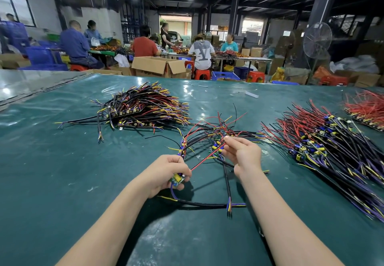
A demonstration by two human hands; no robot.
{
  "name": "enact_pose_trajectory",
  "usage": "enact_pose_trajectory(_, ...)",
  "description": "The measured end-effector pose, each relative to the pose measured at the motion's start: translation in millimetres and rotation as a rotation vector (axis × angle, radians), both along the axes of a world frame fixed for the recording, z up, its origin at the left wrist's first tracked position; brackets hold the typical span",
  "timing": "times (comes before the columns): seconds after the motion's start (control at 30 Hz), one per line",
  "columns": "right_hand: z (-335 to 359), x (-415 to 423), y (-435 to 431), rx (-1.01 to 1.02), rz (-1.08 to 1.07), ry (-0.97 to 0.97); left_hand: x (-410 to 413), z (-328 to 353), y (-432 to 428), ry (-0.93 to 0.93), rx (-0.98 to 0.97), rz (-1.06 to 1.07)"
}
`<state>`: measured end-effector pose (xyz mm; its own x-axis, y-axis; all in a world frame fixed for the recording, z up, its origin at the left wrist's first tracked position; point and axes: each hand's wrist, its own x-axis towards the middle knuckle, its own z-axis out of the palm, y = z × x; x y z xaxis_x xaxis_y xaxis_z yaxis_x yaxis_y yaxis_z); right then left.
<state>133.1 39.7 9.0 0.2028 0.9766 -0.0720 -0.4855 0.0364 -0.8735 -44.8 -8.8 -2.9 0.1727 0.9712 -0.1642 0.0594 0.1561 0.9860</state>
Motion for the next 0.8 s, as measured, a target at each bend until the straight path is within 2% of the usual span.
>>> enact_pose_trajectory(0.1,3,0,0,-0.152,0.083,0.329,1,4,0,-0.019,0.014,-0.037)
enact_pose_trajectory(0.17,2,0,1,-0.184,0.122,0.553,3,6,-2,-0.063,0.009,-0.087)
enact_pose_trajectory(0.27,-2,-2,0,-0.155,0.122,0.634,2,2,-1,-0.060,0.038,-0.045)
enact_pose_trajectory(0.37,-3,-8,-4,-0.164,0.146,0.538,0,-1,2,-0.052,0.060,0.132)
enact_pose_trajectory(0.43,-1,-16,-9,-0.188,0.218,0.376,-1,-2,4,-0.077,0.063,0.204)
enact_pose_trajectory(0.53,-4,-31,-17,-0.199,0.352,0.096,0,-2,5,-0.101,0.079,0.222)
enact_pose_trajectory(0.8,-5,-38,-25,-0.119,0.489,-0.180,0,-3,5,-0.067,0.030,0.192)
